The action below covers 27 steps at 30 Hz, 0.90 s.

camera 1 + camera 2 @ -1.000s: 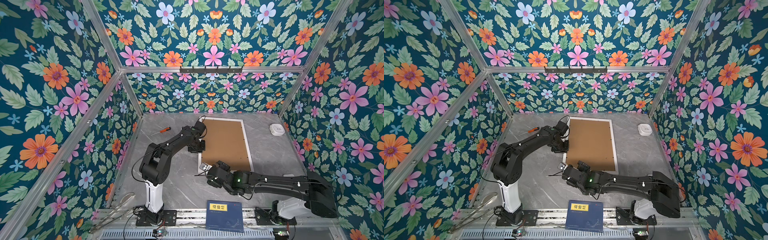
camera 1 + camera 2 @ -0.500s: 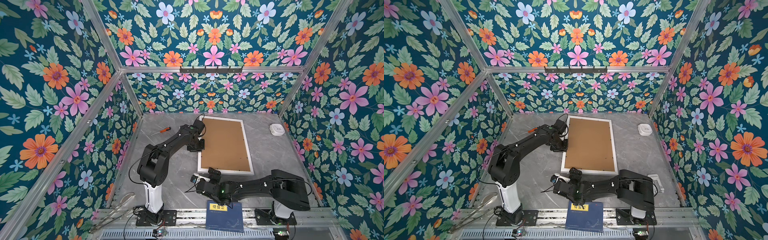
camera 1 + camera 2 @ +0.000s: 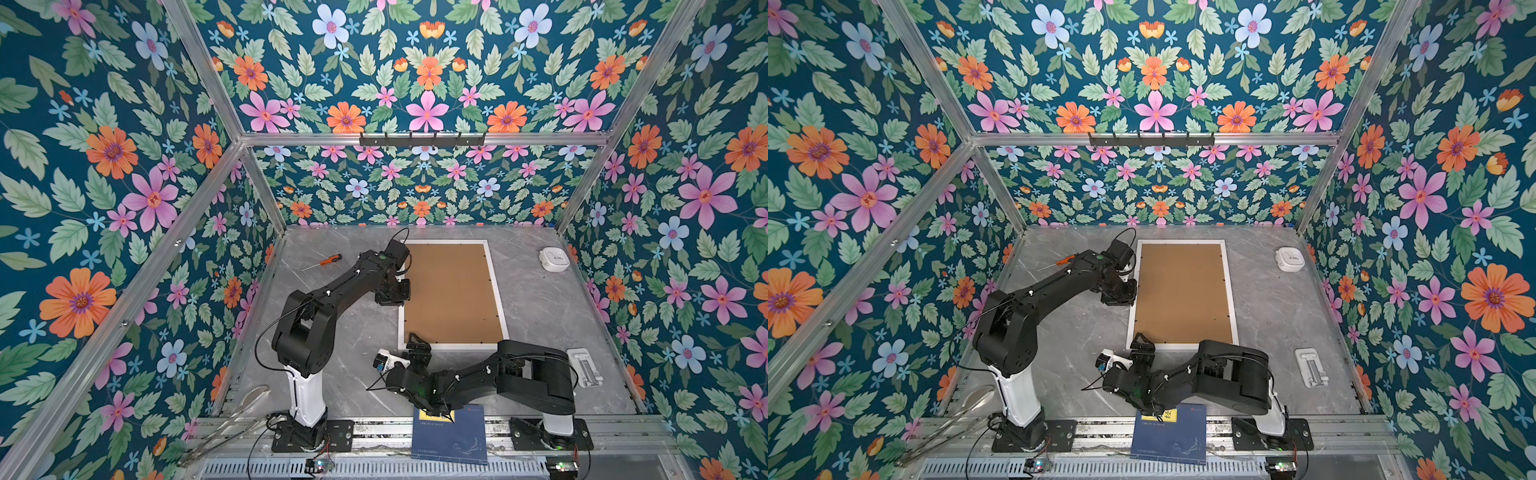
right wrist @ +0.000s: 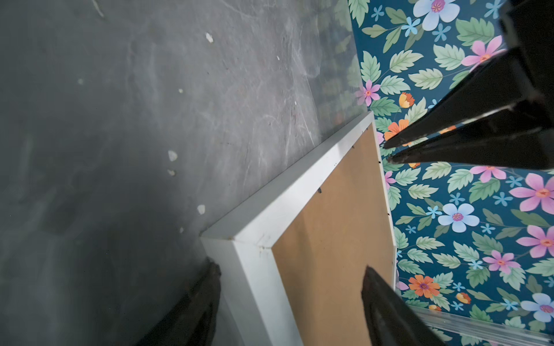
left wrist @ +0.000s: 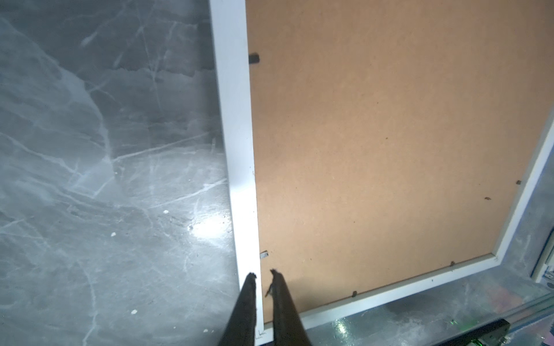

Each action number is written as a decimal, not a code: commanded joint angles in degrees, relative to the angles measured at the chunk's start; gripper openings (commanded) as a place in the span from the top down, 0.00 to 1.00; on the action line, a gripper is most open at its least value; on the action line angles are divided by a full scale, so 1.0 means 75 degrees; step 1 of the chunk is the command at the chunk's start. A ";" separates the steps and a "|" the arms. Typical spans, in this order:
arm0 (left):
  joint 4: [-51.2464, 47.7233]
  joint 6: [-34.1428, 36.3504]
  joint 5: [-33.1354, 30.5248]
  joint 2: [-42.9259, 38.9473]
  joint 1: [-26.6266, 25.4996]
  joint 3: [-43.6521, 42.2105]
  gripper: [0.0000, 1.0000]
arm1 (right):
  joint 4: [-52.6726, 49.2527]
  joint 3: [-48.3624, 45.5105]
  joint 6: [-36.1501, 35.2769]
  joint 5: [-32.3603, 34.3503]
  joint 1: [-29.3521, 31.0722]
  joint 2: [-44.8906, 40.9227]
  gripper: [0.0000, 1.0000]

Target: Put the photo into the frame

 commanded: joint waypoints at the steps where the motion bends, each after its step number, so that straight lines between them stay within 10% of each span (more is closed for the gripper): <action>1: -0.0046 0.0046 0.0038 -0.0047 0.0004 -0.0033 0.85 | 0.0518 -0.0067 -0.0237 0.0181 -0.0022 0.0064 0.26; 10: 0.0700 0.0108 -0.0261 -0.0324 0.0011 -0.1161 0.65 | -0.1375 -0.0577 0.1317 -0.0549 -0.0026 -0.1399 0.24; 27: 0.1090 0.0122 -0.0076 0.0015 -0.0135 -0.1332 0.64 | -0.3364 -0.1049 0.3880 -0.1631 -0.0806 -0.3222 0.19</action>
